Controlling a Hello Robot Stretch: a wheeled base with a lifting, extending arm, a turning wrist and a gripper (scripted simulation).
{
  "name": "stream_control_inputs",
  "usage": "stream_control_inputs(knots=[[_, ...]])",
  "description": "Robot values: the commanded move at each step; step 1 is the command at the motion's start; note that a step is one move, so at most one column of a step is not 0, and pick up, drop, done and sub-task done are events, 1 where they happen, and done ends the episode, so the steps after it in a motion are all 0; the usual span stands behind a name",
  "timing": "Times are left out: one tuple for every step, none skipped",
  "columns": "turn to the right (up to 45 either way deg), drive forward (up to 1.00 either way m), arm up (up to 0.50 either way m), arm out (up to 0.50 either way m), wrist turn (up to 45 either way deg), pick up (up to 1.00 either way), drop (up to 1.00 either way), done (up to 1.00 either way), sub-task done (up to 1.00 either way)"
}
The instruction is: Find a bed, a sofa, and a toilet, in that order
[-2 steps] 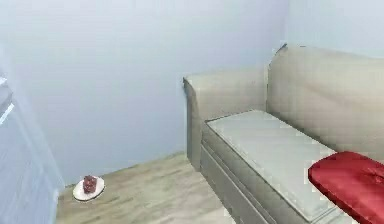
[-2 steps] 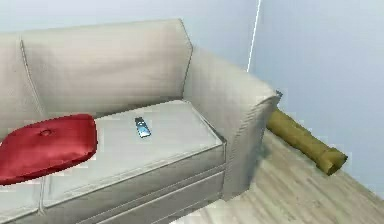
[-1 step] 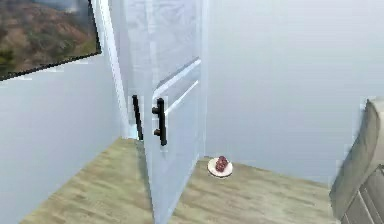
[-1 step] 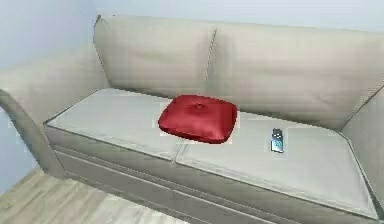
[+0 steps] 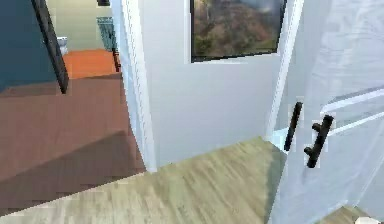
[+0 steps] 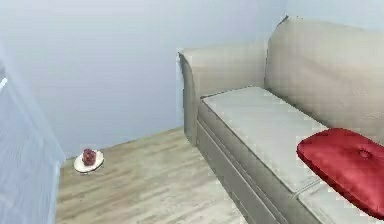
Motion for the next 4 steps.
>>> stream_control_inputs(knots=[[-36.0, 0.0, 0.0, 0.0, 0.0, 0.0, 0.0, 0.0, 0.0], [0.0, 1.0, 0.0, 0.0, 0.0, 0.0, 0.0, 0.0, 0.0], [-9.0, 0.0, 0.0, 0.0, 0.0, 0.0, 0.0, 0.0, 0.0], [0.0, 0.25, 0.0, 0.0, 0.0, 0.0, 0.0, 0.0, 0.0]])
